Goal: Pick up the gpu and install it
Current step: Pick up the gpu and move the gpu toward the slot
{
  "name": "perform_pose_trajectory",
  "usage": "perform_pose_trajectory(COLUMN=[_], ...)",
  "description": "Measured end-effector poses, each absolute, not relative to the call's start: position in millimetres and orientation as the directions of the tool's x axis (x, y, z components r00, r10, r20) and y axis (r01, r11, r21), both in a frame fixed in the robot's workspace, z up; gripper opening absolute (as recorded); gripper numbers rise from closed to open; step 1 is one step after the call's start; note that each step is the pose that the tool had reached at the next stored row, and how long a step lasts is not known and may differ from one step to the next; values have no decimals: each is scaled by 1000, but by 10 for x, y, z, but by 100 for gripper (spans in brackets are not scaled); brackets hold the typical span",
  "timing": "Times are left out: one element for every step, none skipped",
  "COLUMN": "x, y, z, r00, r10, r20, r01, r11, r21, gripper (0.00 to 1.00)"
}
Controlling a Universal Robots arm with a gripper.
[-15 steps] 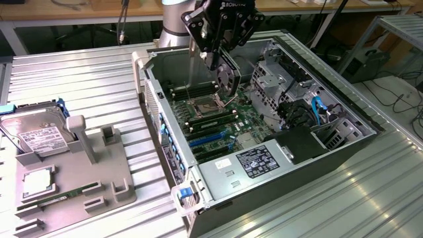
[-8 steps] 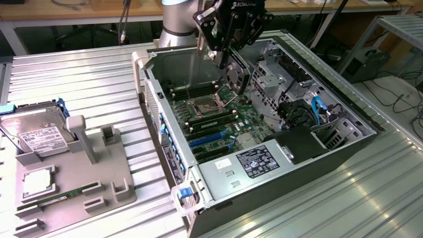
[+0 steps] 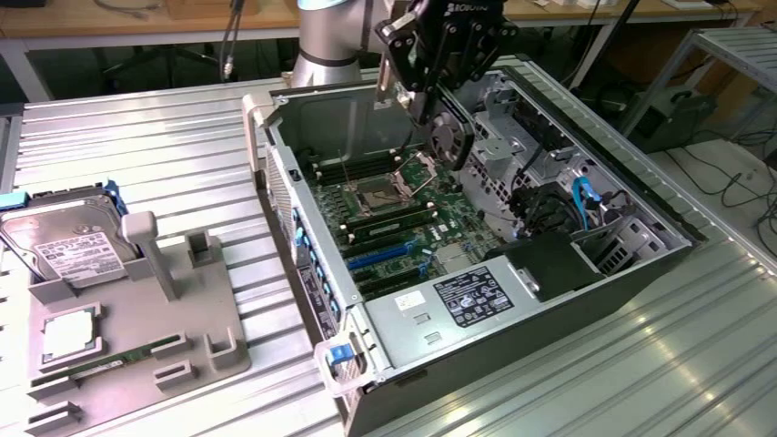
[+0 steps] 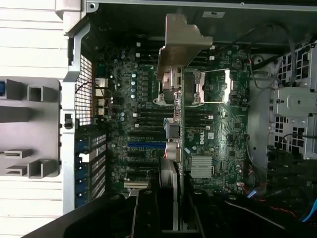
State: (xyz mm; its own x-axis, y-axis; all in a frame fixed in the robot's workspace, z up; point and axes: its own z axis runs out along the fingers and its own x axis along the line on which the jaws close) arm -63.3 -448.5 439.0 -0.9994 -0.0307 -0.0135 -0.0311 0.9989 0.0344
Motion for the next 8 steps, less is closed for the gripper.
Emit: perform_pose_trajectory(x=[-615, -596, -574, -549, -519, -493, -467, -441], y=[-4485, -4485, -4485, -4485, -4485, -4485, -4486, -4486], z=[4390, 4390, 4390, 4389, 4390, 4390, 4389, 4390], r00=[-999, -999, -999, -999, -999, -999, -999, -999], r10=[-31, -31, -31, -31, -31, -31, -31, -31], r20=[-14, -14, -14, -14, -14, -14, -14, -14], r01=[-31, -31, -31, -31, -31, -31, -31, -31], r11=[999, 999, 999, 999, 999, 999, 999, 999], r21=[34, 34, 34, 34, 34, 34, 34, 34], gripper=[27, 27, 27, 27, 27, 27, 27, 27])
